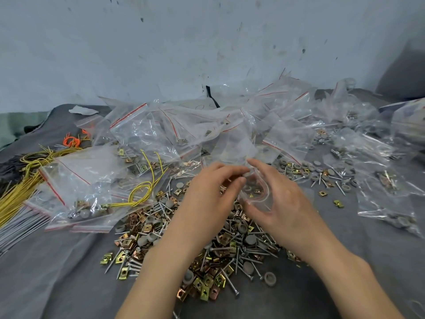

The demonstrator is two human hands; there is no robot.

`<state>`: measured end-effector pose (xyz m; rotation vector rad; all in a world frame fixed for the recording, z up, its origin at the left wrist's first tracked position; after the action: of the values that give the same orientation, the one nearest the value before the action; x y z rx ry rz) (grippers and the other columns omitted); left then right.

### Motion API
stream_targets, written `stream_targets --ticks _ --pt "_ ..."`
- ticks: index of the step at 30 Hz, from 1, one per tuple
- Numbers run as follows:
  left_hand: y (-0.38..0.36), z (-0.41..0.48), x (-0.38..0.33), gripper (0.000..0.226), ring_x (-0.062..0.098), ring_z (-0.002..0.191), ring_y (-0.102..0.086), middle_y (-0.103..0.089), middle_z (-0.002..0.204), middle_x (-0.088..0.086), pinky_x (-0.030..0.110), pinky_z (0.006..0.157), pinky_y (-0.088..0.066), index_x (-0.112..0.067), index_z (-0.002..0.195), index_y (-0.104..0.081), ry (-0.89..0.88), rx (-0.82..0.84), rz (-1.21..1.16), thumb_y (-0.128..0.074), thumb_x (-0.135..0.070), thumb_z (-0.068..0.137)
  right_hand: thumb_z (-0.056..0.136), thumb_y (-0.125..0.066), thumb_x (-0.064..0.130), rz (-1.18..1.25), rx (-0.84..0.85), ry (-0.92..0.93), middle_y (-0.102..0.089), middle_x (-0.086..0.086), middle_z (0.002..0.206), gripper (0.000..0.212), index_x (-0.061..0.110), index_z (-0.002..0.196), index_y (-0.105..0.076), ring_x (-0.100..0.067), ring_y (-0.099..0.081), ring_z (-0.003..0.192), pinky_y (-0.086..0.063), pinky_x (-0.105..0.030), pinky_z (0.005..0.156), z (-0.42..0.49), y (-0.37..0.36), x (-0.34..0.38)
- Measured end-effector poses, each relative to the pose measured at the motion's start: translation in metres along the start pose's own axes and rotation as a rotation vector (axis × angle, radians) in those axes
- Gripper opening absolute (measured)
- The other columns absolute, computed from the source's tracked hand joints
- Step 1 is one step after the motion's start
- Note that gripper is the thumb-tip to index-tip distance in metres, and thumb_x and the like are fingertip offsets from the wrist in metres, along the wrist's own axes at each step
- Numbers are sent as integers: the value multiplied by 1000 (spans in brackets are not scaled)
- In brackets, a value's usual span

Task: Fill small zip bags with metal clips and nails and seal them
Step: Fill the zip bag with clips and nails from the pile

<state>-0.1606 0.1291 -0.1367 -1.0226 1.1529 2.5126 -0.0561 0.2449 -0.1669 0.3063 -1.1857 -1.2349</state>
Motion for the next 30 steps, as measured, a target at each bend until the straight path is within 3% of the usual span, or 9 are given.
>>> stream_targets --ticks 5,14,16,20,24,30 --pt "-6 -1 -5 26 -9 92 -60 -69 98 -19 3 74 -38 -28 119 -67 23 6 -112 -63 -18 95 85 -63 44 18 -24 -10 -56 12 132 70 33 148 -34 -13 -55 120 -44 -40 103 0 3 1" --pt "15 -3 6 23 -5 91 -65 -72 96 -16 16 78 -51 -35 118 -63 136 -72 -177 -58 -24 98 88 -61 48 34 -29 -24 -59 14 124 68 35 149 -32 -11 -56 118 -44 -45 103 2 4 0" --pt "19 -5 15 23 -6 89 -63 -71 96 -16 19 76 -53 -36 120 -61 189 -69 -110 -56 -29 99 89 -60 49 41 -35 -27 -58 15 125 68 36 149 -30 -9 -55 119 -44 -45 104 2 6 0" --pt "20 -10 31 30 -6 94 -59 -65 107 -20 11 79 -45 -30 130 -57 235 41 200 -50 -31 101 89 -59 49 50 -45 -33 -58 17 123 68 38 149 -29 -5 -55 117 -43 -44 106 1 7 -1" --pt "7 -16 36 34 13 119 -50 -57 128 -10 36 102 -42 -30 135 -53 209 251 434 -43 -34 103 88 -58 50 48 -46 -36 -57 18 122 68 40 149 -28 -5 -54 117 -43 -44 106 2 7 -2" --pt "3 -15 40 36 19 120 -43 -48 126 -3 39 104 -40 -28 135 -54 265 314 575 -41 -39 103 88 -56 53 50 -44 -32 -57 19 122 67 42 148 -26 -6 -54 117 -43 -45 106 1 7 -2"
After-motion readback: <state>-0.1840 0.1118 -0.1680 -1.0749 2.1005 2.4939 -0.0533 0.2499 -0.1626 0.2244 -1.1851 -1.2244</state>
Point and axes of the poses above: each hand's wrist, its own z-axis towards the middle knuckle, its own y-axis out of the back of the hand, x = y × z, the point moved 4 cm from there along z, towards the middle knuckle
